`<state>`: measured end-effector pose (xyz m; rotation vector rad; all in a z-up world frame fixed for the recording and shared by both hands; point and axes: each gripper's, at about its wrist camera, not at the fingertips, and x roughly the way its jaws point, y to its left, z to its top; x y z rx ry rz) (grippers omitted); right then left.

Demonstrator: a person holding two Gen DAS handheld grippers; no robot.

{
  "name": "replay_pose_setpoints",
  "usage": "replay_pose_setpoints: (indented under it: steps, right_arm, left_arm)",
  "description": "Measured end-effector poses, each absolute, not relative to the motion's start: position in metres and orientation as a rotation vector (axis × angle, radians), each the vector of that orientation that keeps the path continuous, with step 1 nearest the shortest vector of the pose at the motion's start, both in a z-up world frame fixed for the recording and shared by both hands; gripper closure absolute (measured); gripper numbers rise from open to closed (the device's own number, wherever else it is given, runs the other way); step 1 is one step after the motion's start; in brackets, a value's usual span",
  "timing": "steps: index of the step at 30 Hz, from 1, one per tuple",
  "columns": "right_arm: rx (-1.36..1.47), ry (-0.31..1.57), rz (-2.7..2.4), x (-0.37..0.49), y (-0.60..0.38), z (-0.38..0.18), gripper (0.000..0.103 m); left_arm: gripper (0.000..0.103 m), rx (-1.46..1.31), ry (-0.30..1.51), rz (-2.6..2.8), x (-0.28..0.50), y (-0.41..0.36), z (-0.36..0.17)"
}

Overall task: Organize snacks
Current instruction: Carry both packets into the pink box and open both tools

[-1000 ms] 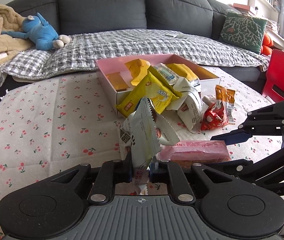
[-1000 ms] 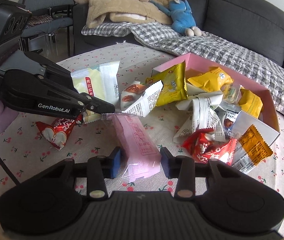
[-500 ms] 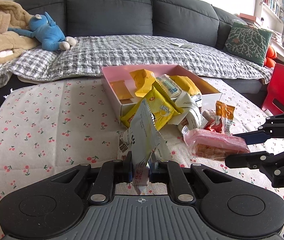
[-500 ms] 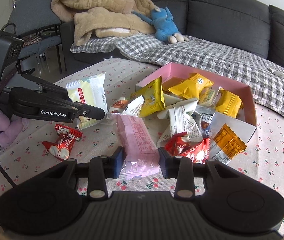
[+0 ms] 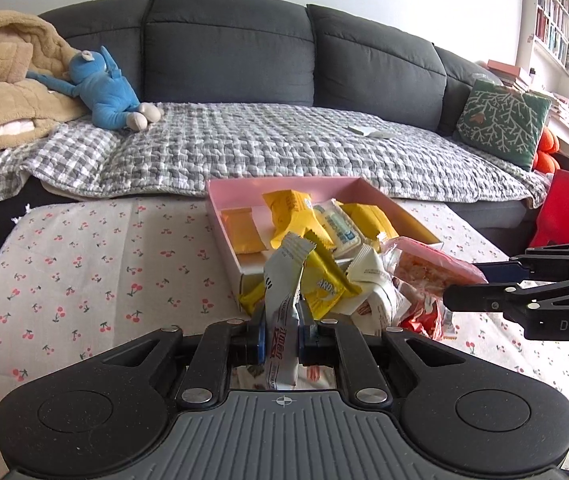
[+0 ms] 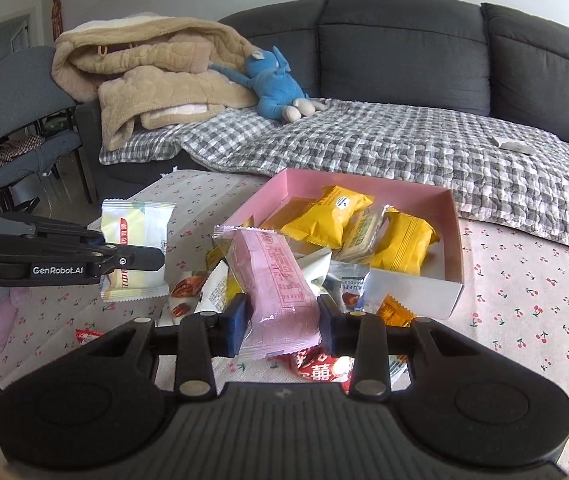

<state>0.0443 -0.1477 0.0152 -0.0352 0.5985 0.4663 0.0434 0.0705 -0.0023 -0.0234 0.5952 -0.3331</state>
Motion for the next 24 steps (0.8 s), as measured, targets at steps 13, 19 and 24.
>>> replay_pose_setpoints:
  steps: [13, 19, 24]
  right_arm:
    - [0.086, 0.598, 0.324, 0.108, -0.166, 0.016, 0.069]
    - [0.129, 0.602, 0.284, 0.126, -0.175, 0.01, 0.069]
    - [0.149, 0.624, 0.246, 0.139, -0.181, 0.002, 0.069]
  left_arm:
    - [0.092, -0.029, 0.587, -0.315, 0.104, 0.037, 0.025]
    - [0.091, -0.048, 0.663, -0.269, 0.151, 0.025, 0.017]
    - [0.091, -0.082, 0.73, -0.221, 0.182, 0.022, 0.003]
